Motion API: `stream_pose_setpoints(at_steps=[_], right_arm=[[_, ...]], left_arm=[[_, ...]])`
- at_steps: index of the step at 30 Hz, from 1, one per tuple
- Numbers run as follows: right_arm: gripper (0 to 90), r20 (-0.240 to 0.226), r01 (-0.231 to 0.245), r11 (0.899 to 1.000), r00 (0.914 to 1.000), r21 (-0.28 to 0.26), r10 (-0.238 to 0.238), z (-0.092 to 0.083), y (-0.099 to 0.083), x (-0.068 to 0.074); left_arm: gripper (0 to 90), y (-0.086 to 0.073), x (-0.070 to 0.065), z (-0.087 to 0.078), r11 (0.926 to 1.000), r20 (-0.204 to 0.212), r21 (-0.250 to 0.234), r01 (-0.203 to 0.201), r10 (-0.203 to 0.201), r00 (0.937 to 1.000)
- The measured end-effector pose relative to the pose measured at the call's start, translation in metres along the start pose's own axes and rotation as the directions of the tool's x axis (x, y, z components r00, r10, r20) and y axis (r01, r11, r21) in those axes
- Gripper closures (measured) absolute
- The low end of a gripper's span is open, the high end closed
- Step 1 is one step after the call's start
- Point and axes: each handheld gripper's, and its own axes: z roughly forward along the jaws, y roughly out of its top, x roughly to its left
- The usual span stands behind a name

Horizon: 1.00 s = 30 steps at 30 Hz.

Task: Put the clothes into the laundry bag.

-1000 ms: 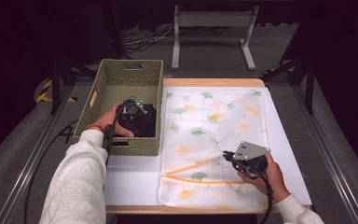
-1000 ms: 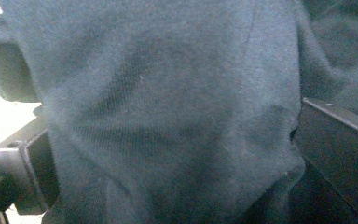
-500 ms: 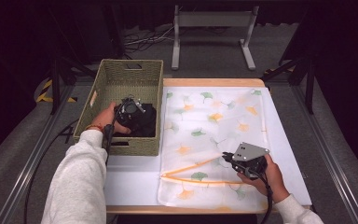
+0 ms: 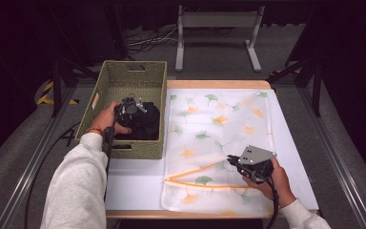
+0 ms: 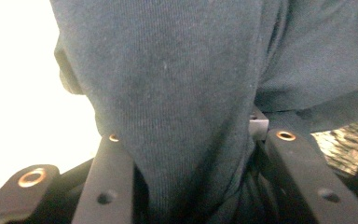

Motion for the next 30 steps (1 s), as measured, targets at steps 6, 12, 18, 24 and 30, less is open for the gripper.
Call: stream_pose_setpoints(at_steps=[6,12,18,24,30], right_arm=[[88.6,0.002,0.001,1.0,1.0,-0.002,-0.001,0.0,-0.001,0.0],[88.7,0.003,-0.004,1.0,1.0,-0.006,0.004,-0.002,-0.002,-0.001],[88.6,0.001,-0.004,1.0,1.0,-0.006,0.004,-0.003,-0.003,-0.001],[88.7,-0.001,0.0,1.0,1.0,-0.005,0.0,-0.002,-0.002,-0.001],[88.7,-0.003,0.002,1.0,1.0,-0.003,-0.002,-0.001,-0.002,0.0]], left_arm=[[62.1,0.002,0.001,-0.02,0.9974,-0.031,-0.07,0.016,-0.018,0.9994],[62.2,0.006,0.001,-0.045,0.9931,-0.07,-0.117,0.007,-0.016,0.9975],[62.3,0.003,0.001,-0.063,0.9869,-0.077,-0.16,0.024,-0.037,0.9963],[62.5,-0.002,0.002,-0.083,0.981,-0.1,-0.191,0.033,-0.053,0.9936],[62.5,-0.004,0.0,-0.1,0.9745,-0.107,-0.223,0.03,-0.055,0.9928]])
